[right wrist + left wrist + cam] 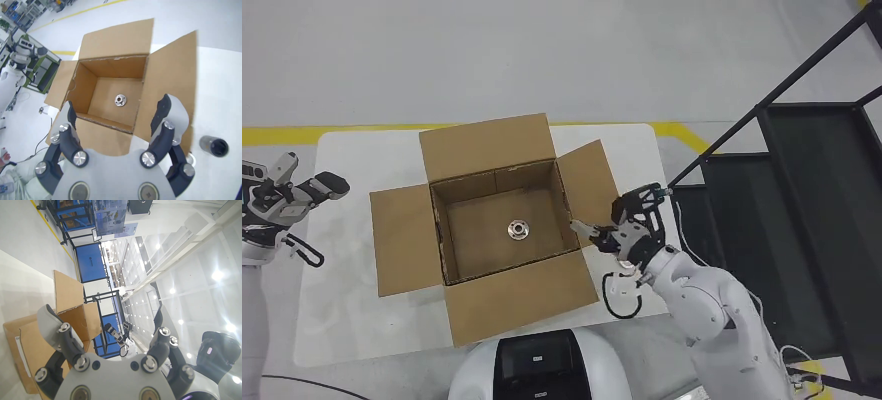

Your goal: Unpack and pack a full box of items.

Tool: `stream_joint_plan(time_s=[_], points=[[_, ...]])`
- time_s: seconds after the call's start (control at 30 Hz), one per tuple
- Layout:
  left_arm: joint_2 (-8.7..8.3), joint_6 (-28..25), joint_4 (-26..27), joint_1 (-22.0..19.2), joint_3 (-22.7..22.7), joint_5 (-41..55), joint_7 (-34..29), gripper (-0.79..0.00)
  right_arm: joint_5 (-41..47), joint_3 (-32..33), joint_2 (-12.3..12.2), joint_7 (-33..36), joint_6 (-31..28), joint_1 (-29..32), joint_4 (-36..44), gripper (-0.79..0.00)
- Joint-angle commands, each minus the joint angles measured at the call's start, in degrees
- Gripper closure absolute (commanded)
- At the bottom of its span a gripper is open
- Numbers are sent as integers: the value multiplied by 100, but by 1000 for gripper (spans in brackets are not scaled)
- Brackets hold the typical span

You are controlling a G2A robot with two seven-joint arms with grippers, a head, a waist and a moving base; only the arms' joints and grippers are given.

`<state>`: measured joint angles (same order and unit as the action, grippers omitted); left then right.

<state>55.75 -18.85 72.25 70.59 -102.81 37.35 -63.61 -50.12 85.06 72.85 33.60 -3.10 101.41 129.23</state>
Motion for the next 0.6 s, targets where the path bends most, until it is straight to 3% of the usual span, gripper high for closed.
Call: stream_joint_plan(time_s=[0.0,0.13,0.23,0.5,0.53,0.57], points=[[0,0,0,0,0,0,0,-785,96,598,-20,-319,30,560,168,-785],[0,0,0,0,0,0,0,-785,456,1392,-23,-741,167,1239,162,-785],[0,0,0,0,0,0,0,-785,645,1691,-24,-576,391,1511,-91,-785],[0,0,0,0,0,0,0,-785,214,1339,-82,689,950,709,-1443,-785],[0,0,0,0,0,0,0,-785,224,1251,-81,753,992,578,-1671,-409],[0,0,0,0,0,0,0,-785,270,1154,-77,808,1020,442,-1884,-314]])
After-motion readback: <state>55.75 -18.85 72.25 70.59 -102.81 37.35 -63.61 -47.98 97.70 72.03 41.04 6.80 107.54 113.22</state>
